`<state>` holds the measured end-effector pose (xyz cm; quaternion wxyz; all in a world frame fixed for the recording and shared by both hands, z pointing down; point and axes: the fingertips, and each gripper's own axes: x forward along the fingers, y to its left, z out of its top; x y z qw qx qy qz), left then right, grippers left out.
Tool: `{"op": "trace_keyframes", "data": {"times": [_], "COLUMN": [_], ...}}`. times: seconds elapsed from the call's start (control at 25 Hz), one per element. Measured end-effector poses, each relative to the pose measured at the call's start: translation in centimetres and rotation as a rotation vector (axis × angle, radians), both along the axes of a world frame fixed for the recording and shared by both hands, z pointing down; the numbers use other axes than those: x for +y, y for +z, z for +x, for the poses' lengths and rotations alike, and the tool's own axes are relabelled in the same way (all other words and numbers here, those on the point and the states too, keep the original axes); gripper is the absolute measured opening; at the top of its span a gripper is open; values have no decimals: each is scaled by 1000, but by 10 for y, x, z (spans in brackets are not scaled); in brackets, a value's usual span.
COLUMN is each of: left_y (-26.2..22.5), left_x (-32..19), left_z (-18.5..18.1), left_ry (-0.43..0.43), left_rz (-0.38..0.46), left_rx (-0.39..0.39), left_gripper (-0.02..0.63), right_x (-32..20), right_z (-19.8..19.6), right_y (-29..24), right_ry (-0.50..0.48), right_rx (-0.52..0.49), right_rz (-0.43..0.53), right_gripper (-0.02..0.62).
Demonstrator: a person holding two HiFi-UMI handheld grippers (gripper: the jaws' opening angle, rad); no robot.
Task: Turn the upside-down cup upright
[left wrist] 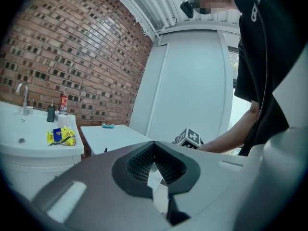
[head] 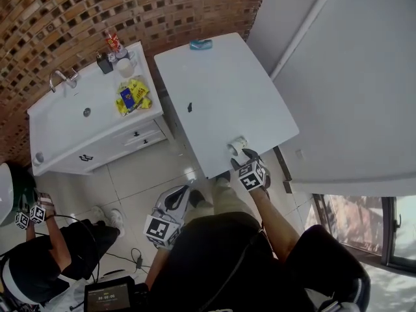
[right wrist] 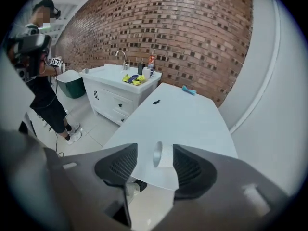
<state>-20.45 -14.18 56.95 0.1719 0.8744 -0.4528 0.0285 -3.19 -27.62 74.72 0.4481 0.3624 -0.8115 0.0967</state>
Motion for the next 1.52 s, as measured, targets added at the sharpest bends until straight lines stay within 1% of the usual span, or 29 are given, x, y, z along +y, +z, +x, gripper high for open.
{"op": "trace_keyframes", "data": {"times": [0.08,0.2,0.28,0.48,0.6,0.76,0.92,0.96,1.0,1.04,1.08,1.12,1.16,1.24,1.28,1.44,1.52], "left_y": [0,0,0,-1,-2,0,-4,-3,-2,-2,-3,-4,-6,-4,-1,-1,0], "left_x": [-4,-11,-18,-32,-43,-52,-62,-65,-67,-69,-71,-73,-76,-80,-80,-89,-91], "left_z": [1,4,6,15,20,32,42,44,45,47,48,50,51,52,53,54,55], "left_ry": [4,20,26,39,42,61,67,67,68,70,73,75,76,75,74,61,55], "left_rz": [-7,-18,-25,-59,-55,-85,-90,-86,-86,-91,-97,-98,-92,-101,-111,-90,-89], "left_rx": [-10,-26,-37,-74,-90,-106,-116,-119,-122,-124,-126,-126,-124,-119,-116,-123,-126], "left_gripper": [15,15,15,15,15,15,15,15,15,15,15,15,15,15,15,15,15], "right_x": [-9,-20,-26,-39,-48,-55,-61,-62,-63,-64,-64,-64,-64,-65,-66,-71,-72], "right_z": [8,19,25,30,30,32,34,34,34,34,34,34,35,37,39,42,41], "right_y": [10,26,38,61,69,82,86,86,86,85,84,83,82,81,81,75,70], "right_ry": [26,35,40,64,69,76,73,72,71,72,75,77,78,77,77,83,88], "right_rx": [-9,6,14,-33,-48,-53,-59,-65,-73,-85,-97,-108,-116,-123,-126,-164,-189], "right_rz": [-21,-37,-56,-111,-123,-149,-142,-143,-145,-148,-151,-156,-161,-169,-167,-158,-175], "right_gripper": [242,275,326,407,413,413,411,403,378,335,258,199,164,156,136,11,11]}}
